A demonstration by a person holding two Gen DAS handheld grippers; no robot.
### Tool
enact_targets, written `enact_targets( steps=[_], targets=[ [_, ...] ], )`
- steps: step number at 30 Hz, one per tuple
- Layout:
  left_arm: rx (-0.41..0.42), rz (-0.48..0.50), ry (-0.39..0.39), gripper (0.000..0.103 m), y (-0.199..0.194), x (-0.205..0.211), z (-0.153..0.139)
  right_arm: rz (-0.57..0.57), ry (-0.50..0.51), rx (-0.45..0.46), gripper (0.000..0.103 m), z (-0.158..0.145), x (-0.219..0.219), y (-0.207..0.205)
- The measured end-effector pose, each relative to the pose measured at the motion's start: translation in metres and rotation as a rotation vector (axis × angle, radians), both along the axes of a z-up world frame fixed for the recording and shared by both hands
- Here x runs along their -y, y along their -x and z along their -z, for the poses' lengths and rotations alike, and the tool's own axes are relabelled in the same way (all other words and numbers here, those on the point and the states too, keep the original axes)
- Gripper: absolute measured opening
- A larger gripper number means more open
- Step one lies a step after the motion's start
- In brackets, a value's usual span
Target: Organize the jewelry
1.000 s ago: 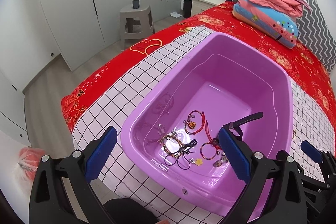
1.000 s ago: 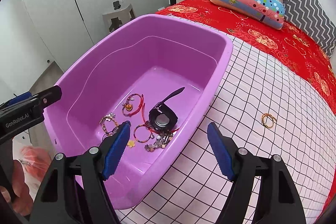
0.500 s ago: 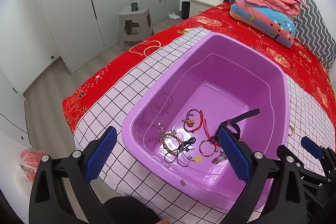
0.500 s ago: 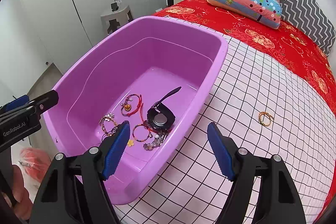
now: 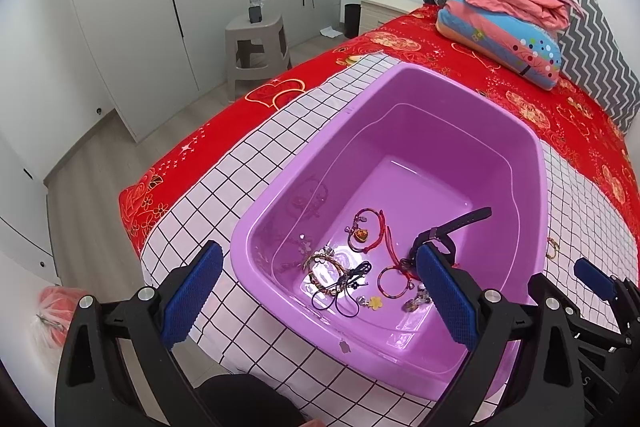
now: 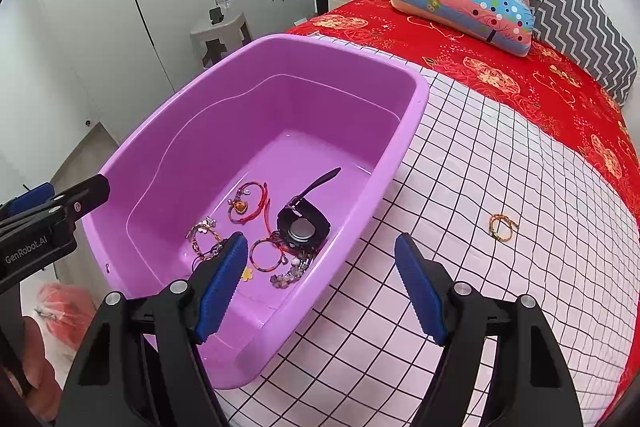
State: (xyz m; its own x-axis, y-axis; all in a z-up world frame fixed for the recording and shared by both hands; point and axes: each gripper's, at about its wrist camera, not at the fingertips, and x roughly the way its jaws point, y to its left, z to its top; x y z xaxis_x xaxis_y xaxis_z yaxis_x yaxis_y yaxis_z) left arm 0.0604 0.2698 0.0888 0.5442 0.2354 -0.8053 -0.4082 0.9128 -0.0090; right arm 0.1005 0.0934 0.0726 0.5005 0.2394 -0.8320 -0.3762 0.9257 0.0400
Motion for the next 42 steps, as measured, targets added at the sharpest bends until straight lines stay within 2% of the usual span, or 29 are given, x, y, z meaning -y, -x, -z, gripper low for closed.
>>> enact_targets(
  steps=[42],
  targets=[
    [-0.004, 0.007, 0.000, 0.096, -0.001, 0.001, 0.004, 0.013, -0.009, -0.019, 0.073, 0.012, 0.002, -0.002]
  ],
)
